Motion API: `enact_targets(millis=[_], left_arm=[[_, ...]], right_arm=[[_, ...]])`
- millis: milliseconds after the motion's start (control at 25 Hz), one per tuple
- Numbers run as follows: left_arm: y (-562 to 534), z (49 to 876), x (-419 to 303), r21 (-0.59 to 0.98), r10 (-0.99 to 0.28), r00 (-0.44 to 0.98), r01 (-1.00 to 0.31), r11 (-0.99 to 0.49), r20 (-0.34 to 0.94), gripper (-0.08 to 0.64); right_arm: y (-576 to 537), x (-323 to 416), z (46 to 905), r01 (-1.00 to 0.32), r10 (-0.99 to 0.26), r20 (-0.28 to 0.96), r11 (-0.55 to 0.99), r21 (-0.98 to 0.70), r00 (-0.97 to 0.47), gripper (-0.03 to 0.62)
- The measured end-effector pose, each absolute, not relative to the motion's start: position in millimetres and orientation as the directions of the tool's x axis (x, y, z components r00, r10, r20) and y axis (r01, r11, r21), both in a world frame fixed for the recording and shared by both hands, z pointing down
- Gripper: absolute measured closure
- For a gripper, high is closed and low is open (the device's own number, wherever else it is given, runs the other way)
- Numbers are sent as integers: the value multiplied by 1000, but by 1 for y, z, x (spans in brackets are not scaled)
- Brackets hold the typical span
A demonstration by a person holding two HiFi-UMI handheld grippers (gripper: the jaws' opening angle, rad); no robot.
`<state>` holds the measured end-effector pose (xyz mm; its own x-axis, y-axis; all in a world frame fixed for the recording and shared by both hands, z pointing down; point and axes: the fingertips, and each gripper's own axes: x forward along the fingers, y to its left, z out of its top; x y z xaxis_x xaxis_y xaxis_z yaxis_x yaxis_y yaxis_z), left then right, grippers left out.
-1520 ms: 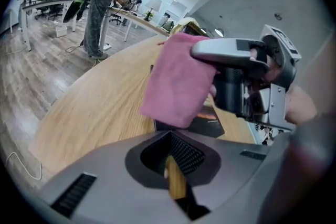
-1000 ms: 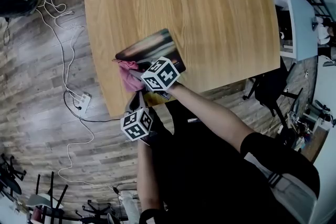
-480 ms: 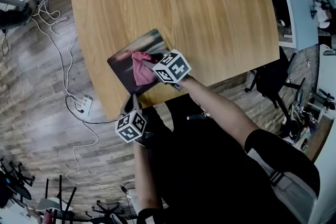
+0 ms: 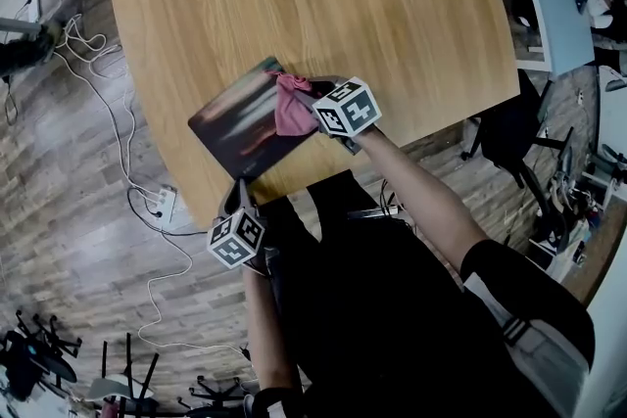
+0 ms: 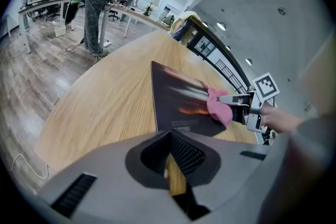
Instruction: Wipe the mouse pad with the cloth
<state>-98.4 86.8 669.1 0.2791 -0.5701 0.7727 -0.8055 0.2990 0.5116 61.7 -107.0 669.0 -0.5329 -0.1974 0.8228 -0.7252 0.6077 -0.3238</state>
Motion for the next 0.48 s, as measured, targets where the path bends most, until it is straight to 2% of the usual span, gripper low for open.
enact_targets(millis=[240,480], left_arm=[[88,666,-98,541,-564,318,-791,284,762,537],[50,648,-137,562,-616,327,-793,233,717,537]], right_arm=[[-118,104,661,-789,-271,839,554,-265,-472,526],[-94,80,616,-741,-268,762,554,-378,-589,526]])
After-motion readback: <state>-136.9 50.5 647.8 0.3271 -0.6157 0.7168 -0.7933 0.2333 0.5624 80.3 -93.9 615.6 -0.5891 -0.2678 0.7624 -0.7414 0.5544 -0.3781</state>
